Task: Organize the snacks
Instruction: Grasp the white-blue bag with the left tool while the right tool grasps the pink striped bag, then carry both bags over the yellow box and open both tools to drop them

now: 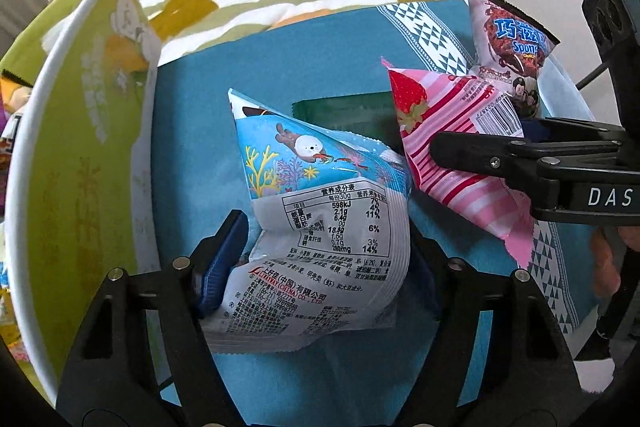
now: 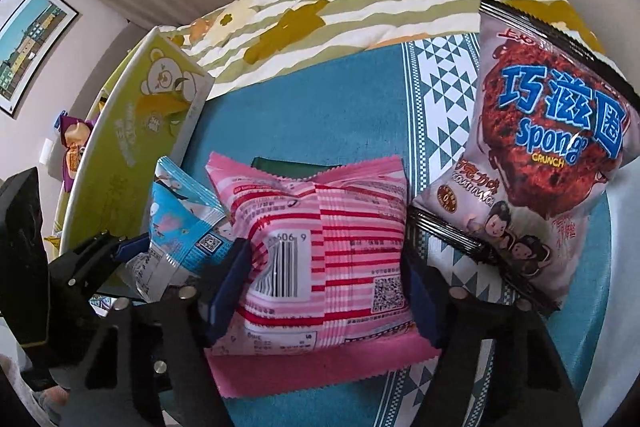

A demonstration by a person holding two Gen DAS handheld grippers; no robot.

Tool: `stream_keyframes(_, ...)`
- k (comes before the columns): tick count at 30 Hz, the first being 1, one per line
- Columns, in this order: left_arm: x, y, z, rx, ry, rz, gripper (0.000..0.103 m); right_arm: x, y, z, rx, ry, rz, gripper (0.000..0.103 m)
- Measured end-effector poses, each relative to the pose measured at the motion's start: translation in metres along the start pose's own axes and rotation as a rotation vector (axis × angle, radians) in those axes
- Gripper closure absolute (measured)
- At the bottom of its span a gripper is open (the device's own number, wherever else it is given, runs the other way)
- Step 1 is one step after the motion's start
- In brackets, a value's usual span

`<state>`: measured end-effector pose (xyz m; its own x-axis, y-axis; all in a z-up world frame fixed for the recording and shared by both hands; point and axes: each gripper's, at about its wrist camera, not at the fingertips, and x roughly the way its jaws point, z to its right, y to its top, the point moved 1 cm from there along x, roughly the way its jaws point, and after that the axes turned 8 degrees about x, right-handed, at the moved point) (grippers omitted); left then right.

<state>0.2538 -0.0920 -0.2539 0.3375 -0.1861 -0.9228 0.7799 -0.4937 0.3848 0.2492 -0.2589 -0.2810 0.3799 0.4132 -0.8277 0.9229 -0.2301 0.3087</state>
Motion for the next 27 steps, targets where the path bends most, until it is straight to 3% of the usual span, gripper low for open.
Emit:
stream_keyframes(13, -0.059, -0.016, 0.012, -0.005, 0.027, 0.089, 0.033, -0.048, -0.023, -0.015, -0.009, 0.022, 0.091, 0.042)
stream_keyframes(19, -0.114, -0.028, 0.011, -0.045, 0.048, 0.172, 0.033, -0.093, -0.032, -0.034, -0.042, 0.0, 0.157, 0.042)
stream_keyframes(27, -0.201, -0.043, -0.018, -0.125, 0.153, 0.296, 0.032, -0.143, -0.037, -0.076, -0.145, 0.039, 0.251, 0.042)
